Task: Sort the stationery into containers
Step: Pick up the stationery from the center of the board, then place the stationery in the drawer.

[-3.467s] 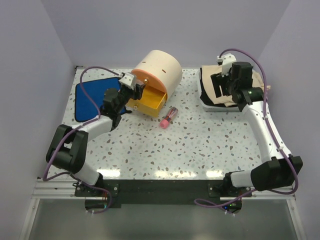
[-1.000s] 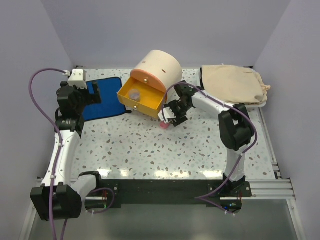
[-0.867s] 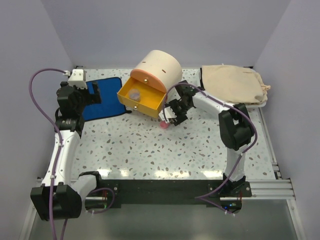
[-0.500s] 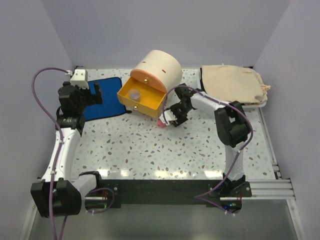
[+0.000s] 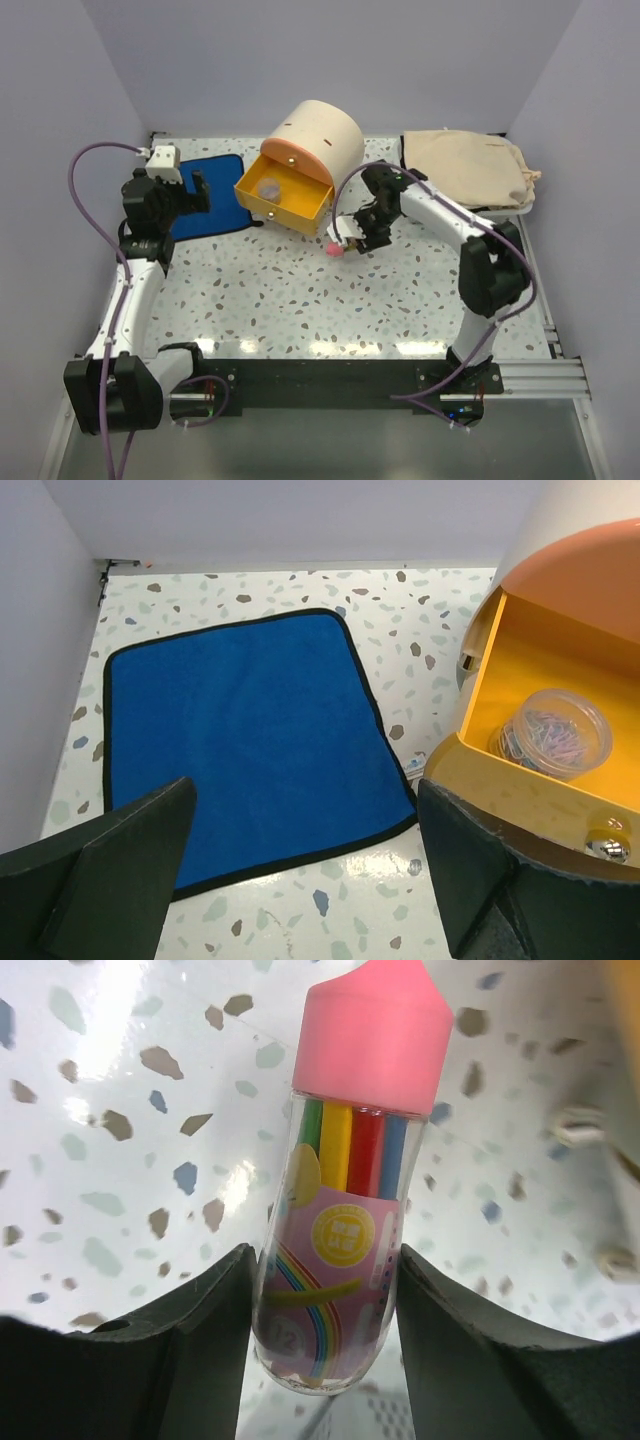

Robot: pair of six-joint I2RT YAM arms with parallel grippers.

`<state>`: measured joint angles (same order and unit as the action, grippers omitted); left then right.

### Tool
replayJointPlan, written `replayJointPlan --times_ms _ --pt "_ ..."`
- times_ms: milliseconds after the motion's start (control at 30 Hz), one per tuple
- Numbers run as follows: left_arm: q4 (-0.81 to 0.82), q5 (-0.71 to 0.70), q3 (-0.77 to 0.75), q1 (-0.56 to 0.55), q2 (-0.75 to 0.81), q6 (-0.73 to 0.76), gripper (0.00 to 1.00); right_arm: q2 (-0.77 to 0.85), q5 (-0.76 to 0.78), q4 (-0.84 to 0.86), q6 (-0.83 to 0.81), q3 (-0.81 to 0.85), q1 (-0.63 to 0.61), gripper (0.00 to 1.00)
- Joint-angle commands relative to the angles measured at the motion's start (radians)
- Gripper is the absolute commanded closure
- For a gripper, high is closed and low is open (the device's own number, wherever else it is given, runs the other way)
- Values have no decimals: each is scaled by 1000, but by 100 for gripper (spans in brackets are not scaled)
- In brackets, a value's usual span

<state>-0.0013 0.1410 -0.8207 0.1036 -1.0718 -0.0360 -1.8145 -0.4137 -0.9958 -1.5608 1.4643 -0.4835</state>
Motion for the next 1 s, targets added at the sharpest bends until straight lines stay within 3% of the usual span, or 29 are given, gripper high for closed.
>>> replayJointPlan --times_ms 0,133,200,400,500,600,767,967 --pt "124 -7 34 2 -4 -56 4 225 -69 -107 227 76 -15 100" --pt "153 11 31 2 -27 -70 4 403 -71 -38 487 116 -20 100" --pt "164 25 28 2 -40 -73 4 416 -39 16 620 140 -33 100" --pt "181 57 -8 2 -102 -91 5 94 70 -56 1098 592 -49 100" --pt "184 52 -9 2 -111 -99 5 -125 127 -200 1189 1016 -78 100" --pt "179 46 -1 4 -103 -107 5 -250 165 -297 1214 1183 -108 100" --pt "166 26 20 2 -67 -114 5 -163 156 -213 1226 963 -144 100" --pt "138 -1 61 2 -21 -110 5 -193 125 -198 1315 921 -158 100"
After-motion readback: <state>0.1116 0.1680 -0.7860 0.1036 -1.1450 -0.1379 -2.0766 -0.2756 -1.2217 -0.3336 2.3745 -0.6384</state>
